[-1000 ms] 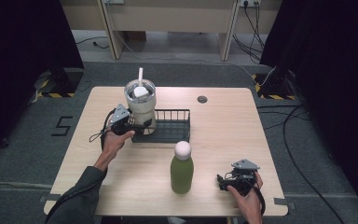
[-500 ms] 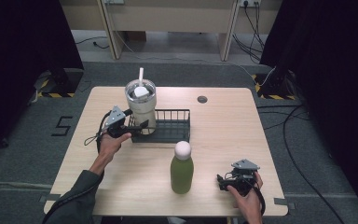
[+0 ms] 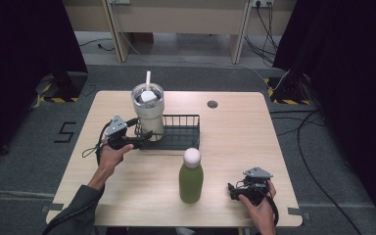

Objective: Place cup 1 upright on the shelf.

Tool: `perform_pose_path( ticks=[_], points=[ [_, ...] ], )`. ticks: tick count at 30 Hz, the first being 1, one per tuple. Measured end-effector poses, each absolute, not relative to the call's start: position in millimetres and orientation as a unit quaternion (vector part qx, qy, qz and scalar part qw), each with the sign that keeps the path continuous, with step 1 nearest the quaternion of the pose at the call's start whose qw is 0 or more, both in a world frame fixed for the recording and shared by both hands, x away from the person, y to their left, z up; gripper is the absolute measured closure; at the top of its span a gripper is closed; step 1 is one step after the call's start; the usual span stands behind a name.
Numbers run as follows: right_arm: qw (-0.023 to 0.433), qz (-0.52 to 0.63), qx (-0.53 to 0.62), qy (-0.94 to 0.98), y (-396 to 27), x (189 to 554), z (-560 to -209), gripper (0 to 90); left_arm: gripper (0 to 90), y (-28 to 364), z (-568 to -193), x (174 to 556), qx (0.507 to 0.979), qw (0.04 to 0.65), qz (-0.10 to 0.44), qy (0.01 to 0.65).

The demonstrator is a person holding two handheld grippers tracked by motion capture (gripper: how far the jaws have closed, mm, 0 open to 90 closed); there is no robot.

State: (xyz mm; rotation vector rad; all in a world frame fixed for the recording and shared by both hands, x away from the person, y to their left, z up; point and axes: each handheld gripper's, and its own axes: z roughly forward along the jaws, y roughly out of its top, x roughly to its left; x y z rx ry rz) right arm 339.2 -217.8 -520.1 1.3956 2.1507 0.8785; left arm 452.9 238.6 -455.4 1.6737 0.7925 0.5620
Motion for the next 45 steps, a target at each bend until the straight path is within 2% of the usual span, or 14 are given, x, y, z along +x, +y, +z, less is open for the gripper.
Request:
perform_pose_path(
  ticks=[45],
  points=[
    [0.214,0.317,0.504,0.775,-217.7,339.2,-520.1,1.2,14.5,254.2,-466.6,386.2,0.74,0.554,0.186,0.334]
  ],
)
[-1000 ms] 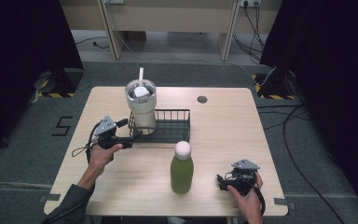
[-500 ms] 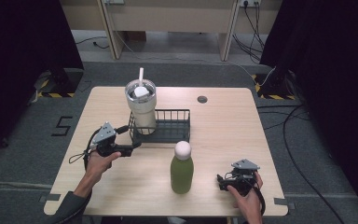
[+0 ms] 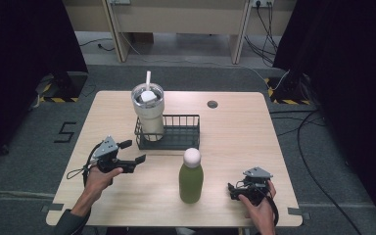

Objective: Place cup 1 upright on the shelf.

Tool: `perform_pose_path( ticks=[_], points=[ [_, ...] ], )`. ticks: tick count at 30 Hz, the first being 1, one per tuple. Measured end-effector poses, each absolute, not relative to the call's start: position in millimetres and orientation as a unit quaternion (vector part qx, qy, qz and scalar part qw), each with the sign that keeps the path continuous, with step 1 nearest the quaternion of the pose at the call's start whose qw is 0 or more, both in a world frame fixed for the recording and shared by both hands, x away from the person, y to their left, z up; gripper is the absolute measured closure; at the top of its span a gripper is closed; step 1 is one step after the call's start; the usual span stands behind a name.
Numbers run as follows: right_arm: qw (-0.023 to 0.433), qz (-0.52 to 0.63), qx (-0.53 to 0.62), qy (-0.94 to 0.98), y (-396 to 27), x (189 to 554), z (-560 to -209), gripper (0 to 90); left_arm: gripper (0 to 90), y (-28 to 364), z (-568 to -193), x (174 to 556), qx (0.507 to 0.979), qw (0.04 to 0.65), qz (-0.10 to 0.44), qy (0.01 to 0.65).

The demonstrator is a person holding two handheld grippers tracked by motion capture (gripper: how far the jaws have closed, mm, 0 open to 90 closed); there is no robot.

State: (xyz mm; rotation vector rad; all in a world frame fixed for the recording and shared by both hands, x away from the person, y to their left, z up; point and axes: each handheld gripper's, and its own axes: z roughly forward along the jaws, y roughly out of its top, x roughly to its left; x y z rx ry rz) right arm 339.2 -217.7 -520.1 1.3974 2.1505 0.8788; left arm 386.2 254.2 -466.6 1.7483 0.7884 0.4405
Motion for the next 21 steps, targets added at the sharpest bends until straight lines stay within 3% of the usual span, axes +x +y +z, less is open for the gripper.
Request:
perform_pose_path(
  ticks=[21],
  points=[
    [0.212,0.317,0.503,0.776,-216.9,338.8,-520.0,1.2,14.6,262.5,-486.6,368.8,0.757,0.528,0.175,0.344]
  ],
)
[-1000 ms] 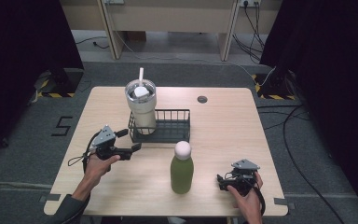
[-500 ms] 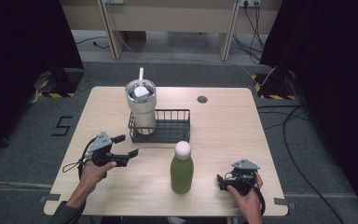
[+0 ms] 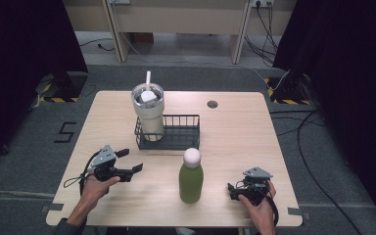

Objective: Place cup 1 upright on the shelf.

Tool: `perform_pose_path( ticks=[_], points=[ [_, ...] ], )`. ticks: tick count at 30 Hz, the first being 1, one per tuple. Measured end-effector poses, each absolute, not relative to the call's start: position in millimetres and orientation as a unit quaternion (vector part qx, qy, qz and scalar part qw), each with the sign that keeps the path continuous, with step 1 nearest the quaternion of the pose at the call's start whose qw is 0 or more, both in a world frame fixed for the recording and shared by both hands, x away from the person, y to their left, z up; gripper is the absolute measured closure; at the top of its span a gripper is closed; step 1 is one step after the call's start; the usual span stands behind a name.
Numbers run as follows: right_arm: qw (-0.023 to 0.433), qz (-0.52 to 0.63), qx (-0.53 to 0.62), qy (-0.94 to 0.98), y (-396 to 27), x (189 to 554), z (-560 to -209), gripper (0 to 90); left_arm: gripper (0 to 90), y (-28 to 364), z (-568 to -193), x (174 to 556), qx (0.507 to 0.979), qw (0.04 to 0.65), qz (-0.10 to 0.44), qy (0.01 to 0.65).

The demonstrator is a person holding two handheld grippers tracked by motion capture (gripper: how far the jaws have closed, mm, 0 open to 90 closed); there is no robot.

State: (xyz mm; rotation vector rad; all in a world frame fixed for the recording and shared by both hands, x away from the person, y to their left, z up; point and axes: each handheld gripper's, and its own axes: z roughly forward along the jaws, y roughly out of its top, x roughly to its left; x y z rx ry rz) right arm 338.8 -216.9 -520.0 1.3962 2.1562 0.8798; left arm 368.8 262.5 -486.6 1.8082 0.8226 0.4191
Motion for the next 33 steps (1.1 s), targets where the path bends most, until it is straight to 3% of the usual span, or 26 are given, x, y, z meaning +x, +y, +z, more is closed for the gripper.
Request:
perform_pose_path(
  ticks=[33],
  points=[
    [0.21,0.318,0.492,0.783,-216.8,339.1,-520.0,0.9,14.7,266.0,-515.5,341.5,0.813,0.437,0.154,0.352]
  ],
)
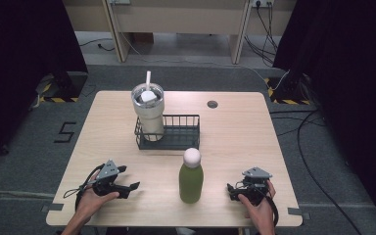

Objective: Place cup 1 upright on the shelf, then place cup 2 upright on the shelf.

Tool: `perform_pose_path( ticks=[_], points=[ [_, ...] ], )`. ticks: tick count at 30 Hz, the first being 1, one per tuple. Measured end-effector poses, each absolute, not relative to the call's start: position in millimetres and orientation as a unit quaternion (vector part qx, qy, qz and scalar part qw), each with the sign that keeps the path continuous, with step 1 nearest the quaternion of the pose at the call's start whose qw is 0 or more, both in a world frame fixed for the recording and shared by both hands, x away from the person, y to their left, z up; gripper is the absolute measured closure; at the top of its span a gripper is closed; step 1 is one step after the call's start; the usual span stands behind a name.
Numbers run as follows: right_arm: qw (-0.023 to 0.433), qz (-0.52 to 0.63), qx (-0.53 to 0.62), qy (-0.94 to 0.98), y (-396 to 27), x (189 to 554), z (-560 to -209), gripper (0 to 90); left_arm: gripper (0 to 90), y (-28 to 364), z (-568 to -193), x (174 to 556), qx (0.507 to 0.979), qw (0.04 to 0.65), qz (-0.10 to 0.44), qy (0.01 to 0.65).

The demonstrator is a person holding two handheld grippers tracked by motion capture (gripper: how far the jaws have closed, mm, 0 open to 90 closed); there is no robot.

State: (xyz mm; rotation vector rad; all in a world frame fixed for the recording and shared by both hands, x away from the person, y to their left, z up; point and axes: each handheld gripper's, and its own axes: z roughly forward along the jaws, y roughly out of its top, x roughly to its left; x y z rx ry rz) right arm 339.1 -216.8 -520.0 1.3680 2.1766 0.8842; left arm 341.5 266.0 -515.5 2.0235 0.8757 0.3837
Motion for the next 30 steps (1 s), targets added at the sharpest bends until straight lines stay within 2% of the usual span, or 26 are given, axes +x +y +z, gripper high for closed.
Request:
perform_pose_path(
  ticks=[11,24,26,28,29,30],
  points=[
    [0.21,0.318,0.492,0.783,-216.8,339.1,-520.0,0.9,14.8,264.9,-525.3,335.7,0.841,0.388,0.146,0.348],
    [0.21,0.318,0.492,0.783,-216.8,339.1,-520.0,1.1,13.7,263.9,-525.5,333.2,0.84,0.385,0.152,0.351],
    [0.214,0.32,0.49,0.782,-216.6,338.0,-519.7,4.8,13.7,263.9,-525.5,333.3,0.84,0.385,0.152,0.351],
    [0.214,0.331,0.486,0.78,-216.4,336.2,-518.9,15.6,13.7,264.0,-525.5,333.3,0.84,0.385,0.152,0.351],
    [0.218,0.335,0.48,0.781,-217.3,336.0,-518.5,18.0,13.7,264.0,-525.5,333.3,0.84,0.385,0.151,0.351],
    [0.221,0.336,0.479,0.78,-217.0,335.5,-518.4,15.9,13.6,264.0,-525.5,333.3,0.84,0.385,0.151,0.351]
  ],
)
